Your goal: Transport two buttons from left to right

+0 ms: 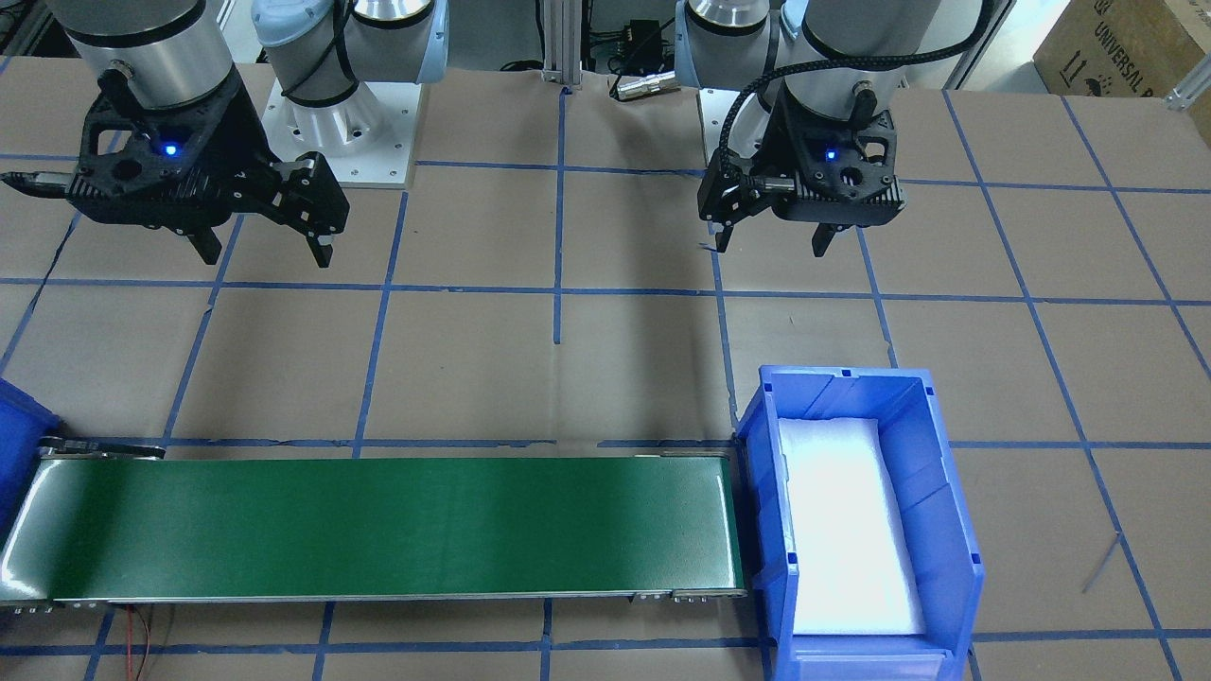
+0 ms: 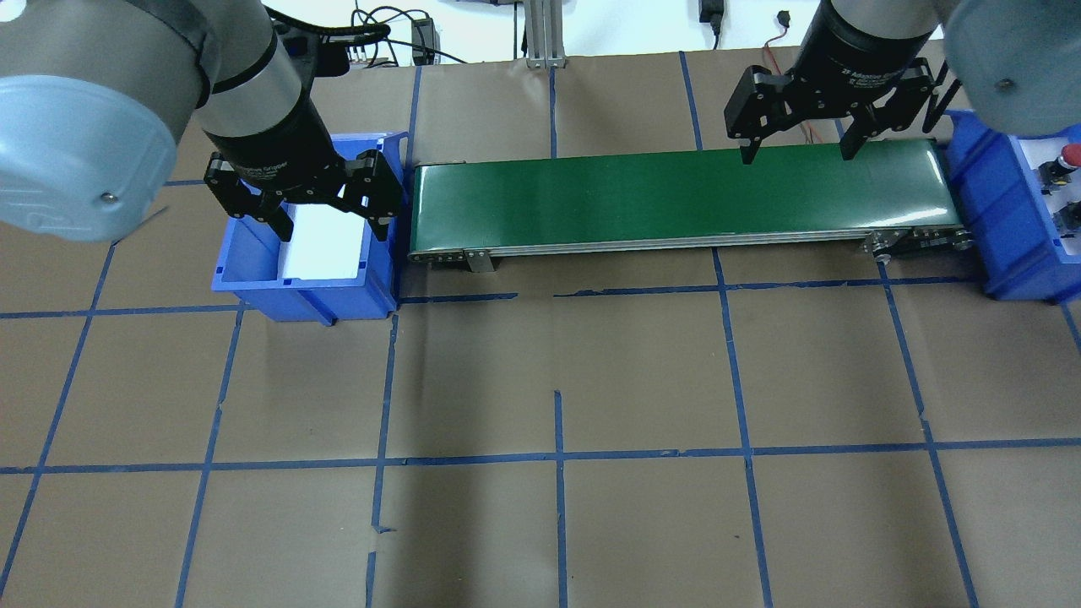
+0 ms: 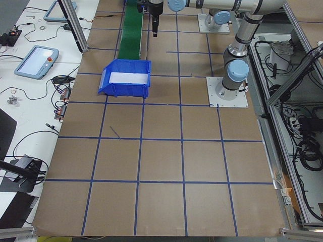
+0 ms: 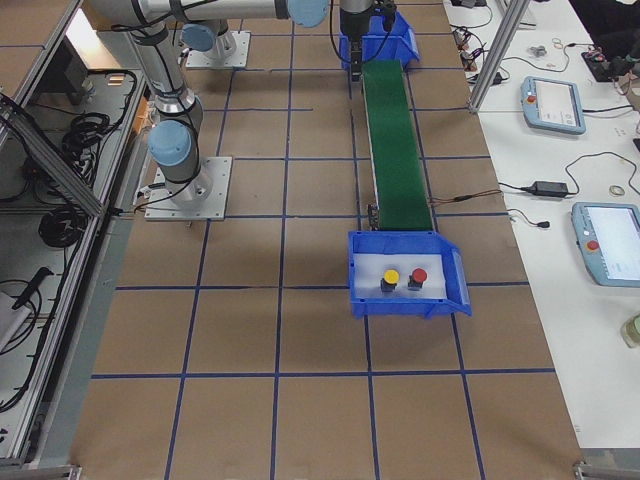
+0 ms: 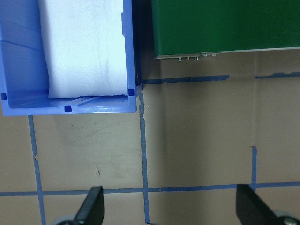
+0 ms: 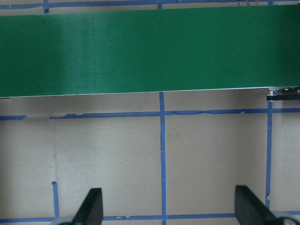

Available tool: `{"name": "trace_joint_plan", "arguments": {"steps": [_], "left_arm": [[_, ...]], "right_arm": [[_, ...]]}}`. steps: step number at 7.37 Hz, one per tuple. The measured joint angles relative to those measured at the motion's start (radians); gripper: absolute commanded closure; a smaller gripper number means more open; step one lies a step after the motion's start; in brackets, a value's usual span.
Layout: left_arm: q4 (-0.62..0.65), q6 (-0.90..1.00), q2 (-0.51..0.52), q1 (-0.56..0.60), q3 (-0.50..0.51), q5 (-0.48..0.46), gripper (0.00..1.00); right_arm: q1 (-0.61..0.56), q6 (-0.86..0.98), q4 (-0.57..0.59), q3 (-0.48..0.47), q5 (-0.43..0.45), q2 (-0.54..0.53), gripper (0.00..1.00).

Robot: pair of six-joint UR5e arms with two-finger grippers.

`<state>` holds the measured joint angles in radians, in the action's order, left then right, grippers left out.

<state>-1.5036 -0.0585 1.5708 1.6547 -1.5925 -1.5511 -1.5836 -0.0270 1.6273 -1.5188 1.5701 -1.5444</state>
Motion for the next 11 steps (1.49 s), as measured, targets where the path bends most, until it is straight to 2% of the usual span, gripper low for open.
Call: {"name": "trace_joint_plan", "arguments": {"steps": [2, 6, 11], "left_arm": [[0.016, 0.002, 0.0, -0.002, -0.003, 0.013, 0.05], [0.019, 0.0, 0.004, -0.001, -0.001, -0.022, 0.01], [0.011, 0.002, 0.005, 0.0, -0.002, -0.028, 0.0]], "right_arm": [[-0.002, 0.0, -0.002, 0.0, 0.003, 0.0, 0.0], [-0.003, 0.0, -0.001, 0.001, 0.004, 0.0, 0.0], [-0.003, -0.001, -0.005, -0.001, 0.008, -0.002, 0.0]]}}
